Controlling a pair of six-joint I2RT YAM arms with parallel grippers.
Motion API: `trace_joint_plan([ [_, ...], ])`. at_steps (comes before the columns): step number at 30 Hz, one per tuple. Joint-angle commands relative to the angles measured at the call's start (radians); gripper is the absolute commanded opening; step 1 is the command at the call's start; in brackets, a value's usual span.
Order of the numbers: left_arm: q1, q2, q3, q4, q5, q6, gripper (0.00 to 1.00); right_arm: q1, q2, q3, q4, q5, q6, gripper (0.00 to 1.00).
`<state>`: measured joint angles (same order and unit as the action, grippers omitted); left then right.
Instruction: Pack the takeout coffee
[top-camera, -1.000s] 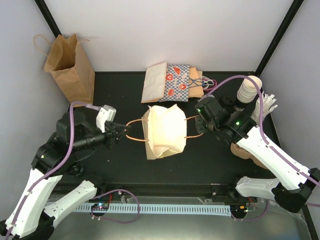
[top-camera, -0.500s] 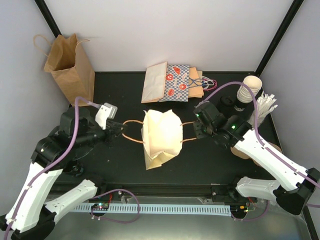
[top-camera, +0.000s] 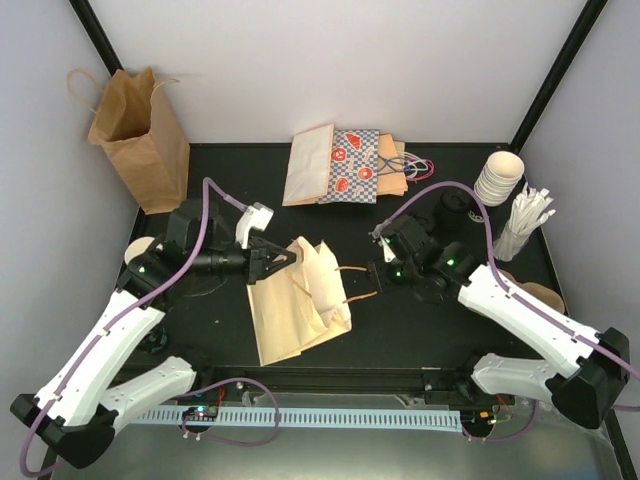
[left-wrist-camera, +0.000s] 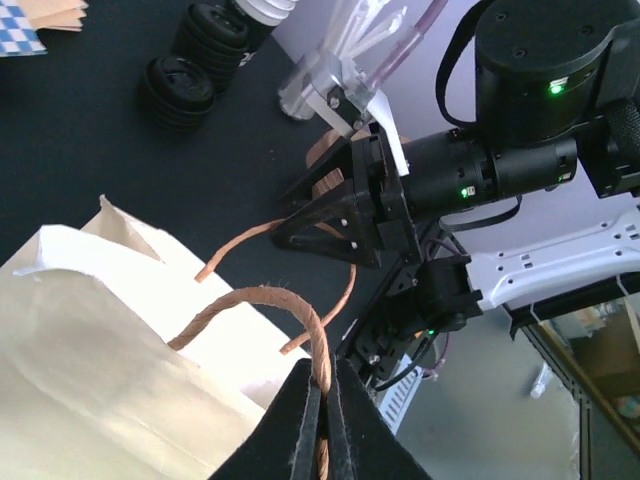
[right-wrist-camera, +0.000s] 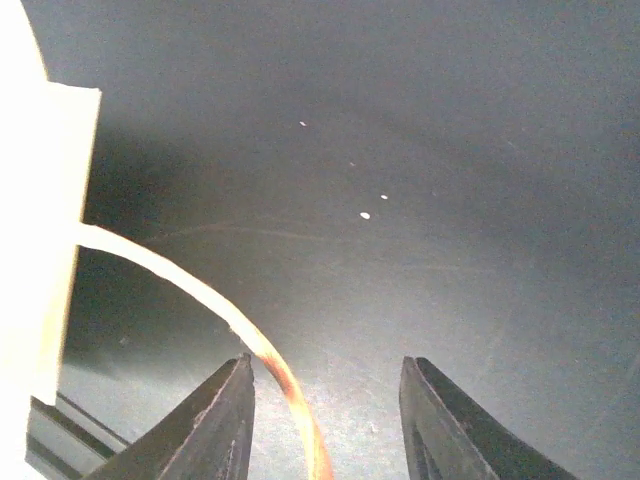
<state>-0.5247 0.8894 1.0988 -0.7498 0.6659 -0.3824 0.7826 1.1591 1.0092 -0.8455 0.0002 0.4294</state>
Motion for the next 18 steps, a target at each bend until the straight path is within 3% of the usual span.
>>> trace_joint_plan([
  [1, 0.004, -0.004, -0.023, 0.117, 0.088, -0.037, 0.02, -0.007, -0.065, 0.066, 0.037, -0.071, -0.06, 0.52],
  [7, 0.003, -0.003, -0.05, 0.148, 0.094, -0.054, 0.02, -0.007, -0.114, 0.213, -0.025, -0.112, -0.136, 0.64],
  [12, 0.002, -0.003, -0.051, 0.156, 0.095, -0.056, 0.02, -0.006, -0.099, 0.317, -0.048, -0.217, -0.125, 0.62],
  [14, 0.003, -0.005, -0.055, 0.163, 0.095, -0.061, 0.02, -0.005, -0.086, 0.324, -0.026, -0.29, -0.09, 0.49],
  [16, 0.002, -0.007, -0.059, 0.169, 0.098, -0.065, 0.01, -0.002, -0.076, 0.306, 0.011, -0.358, -0.043, 0.1],
  [17, 0.002, -0.007, -0.058, 0.172, 0.1, -0.066, 0.02, 0.004, -0.071, 0.29, 0.033, -0.384, -0.016, 0.02],
  [18, 0.002, -0.007, -0.059, 0.174, 0.101, -0.067, 0.01, 0.014, -0.068, 0.266, 0.059, -0.396, 0.008, 0.01],
])
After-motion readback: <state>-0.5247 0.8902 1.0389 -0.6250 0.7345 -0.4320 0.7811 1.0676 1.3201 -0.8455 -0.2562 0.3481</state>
